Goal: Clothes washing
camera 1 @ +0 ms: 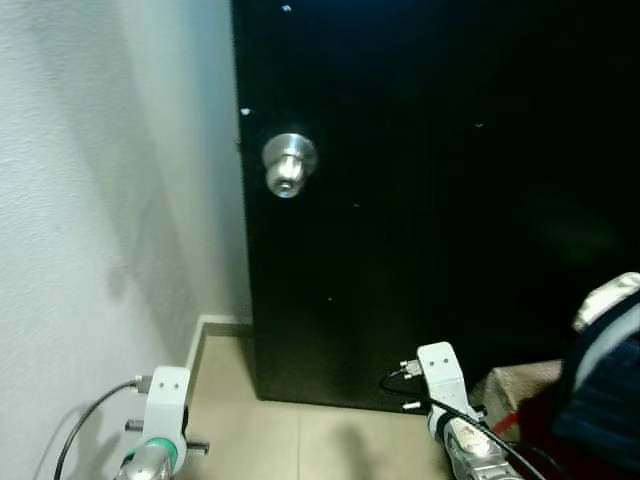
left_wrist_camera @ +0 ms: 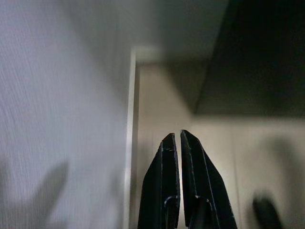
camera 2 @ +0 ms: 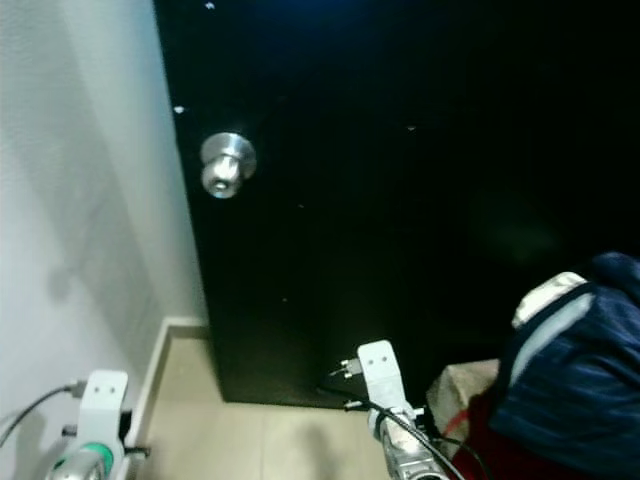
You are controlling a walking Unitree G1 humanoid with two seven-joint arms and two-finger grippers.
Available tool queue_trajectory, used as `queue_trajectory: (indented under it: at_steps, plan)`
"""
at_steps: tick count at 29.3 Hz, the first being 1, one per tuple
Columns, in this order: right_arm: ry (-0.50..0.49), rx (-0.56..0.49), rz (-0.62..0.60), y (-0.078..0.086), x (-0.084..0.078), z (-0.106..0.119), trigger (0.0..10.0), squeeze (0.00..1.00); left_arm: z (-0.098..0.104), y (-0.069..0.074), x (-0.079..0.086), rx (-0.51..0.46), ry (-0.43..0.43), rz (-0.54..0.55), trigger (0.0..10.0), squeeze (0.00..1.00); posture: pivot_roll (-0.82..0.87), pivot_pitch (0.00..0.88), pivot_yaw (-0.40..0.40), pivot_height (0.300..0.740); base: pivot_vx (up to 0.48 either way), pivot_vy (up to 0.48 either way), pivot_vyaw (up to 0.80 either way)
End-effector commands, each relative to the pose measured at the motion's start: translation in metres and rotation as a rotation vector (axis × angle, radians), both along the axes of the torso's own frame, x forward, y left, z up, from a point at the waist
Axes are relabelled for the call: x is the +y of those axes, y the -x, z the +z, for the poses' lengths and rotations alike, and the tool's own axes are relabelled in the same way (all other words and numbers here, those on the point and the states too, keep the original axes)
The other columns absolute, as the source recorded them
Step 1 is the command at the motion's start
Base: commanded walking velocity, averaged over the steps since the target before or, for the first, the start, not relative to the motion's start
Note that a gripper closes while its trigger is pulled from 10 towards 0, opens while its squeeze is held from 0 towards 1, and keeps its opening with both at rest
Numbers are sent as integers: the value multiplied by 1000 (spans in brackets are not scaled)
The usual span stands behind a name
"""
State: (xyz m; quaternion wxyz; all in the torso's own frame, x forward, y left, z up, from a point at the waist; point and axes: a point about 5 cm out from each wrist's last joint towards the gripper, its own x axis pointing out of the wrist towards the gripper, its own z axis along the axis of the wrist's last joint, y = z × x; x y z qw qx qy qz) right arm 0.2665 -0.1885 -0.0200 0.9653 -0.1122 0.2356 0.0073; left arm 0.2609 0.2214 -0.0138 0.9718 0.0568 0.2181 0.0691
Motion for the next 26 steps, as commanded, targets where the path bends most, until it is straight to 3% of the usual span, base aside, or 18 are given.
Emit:
queue_trajectory:
  at_steps: [1,2,5,10,21,26]
  plan:
    - [-18,-58,-4,-7,-1,9,10000,0,5,-1,8,-33,2,20,10000,0,34,0,24,740,0,0,-781]
    - [-18,-58,-4,-7,-1,9,10000,0,5,-1,8,-33,2,20,10000,0,34,0,24,740,0,0,-781]
    - [-43,-204,-4,-29,-8,38,10000,0,31,-16,3,-165,8,-14,10000,0,33,0,27,740,0,0,-781]
    - [-49,-323,3,-39,-7,57,10000,0,49,-19,-11,-257,26,-77,10000,0,31,0,30,740,0,0,-781]
    - [-16,-376,52,-35,-5,63,10000,0,66,-17,-20,-338,3,-162,10000,0,27,0,33,740,0,0,-785]
    - [-32,-423,42,-43,-1,75,10000,0,83,-27,-27,-366,-8,-197,10000,0,24,0,58,740,0,0,-793]
